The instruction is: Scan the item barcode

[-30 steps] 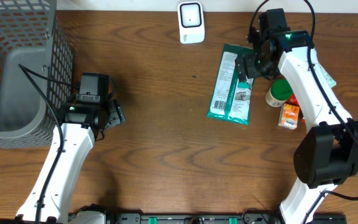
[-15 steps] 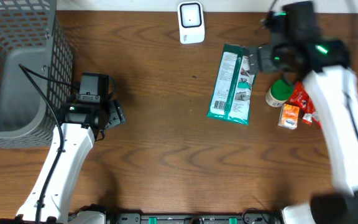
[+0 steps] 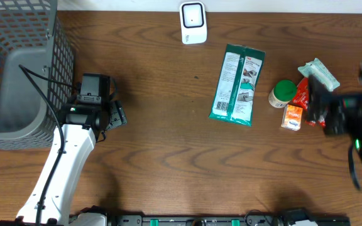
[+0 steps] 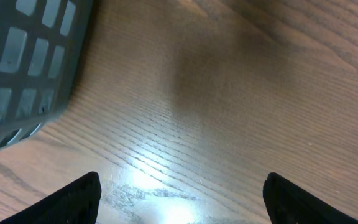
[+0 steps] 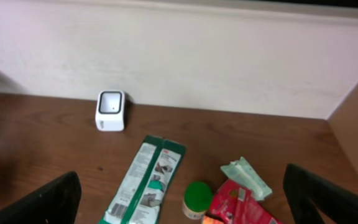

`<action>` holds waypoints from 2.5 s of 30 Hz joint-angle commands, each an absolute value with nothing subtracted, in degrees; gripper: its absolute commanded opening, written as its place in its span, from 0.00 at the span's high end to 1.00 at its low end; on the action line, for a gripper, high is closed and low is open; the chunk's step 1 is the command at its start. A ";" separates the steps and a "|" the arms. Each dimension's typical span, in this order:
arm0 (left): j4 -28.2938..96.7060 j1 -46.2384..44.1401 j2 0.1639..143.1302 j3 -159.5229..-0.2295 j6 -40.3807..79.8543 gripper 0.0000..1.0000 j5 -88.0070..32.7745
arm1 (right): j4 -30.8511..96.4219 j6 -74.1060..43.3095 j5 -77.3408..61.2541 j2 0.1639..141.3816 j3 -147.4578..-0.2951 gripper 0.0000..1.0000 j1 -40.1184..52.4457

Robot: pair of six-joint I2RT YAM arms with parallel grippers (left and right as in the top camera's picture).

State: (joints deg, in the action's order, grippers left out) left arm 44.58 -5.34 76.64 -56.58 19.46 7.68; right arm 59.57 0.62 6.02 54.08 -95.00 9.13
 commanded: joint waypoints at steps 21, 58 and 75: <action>44.56 -5.04 76.51 -56.36 19.31 0.16 8.21 | 18.96 -0.49 1.80 3.66 -35.35 0.01 2.44; 44.56 -5.04 76.51 -56.36 19.31 0.16 8.21 | 4.05 -7.66 -2.70 0.38 -0.30 0.01 1.21; 44.56 -5.04 76.51 -56.36 19.31 0.16 8.21 | 4.05 -7.64 -2.66 0.38 -0.30 0.01 1.21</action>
State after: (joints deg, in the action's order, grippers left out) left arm 44.56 -5.34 76.64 -56.58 19.46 7.68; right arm 3.88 -8.49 -1.93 0.69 -0.38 1.61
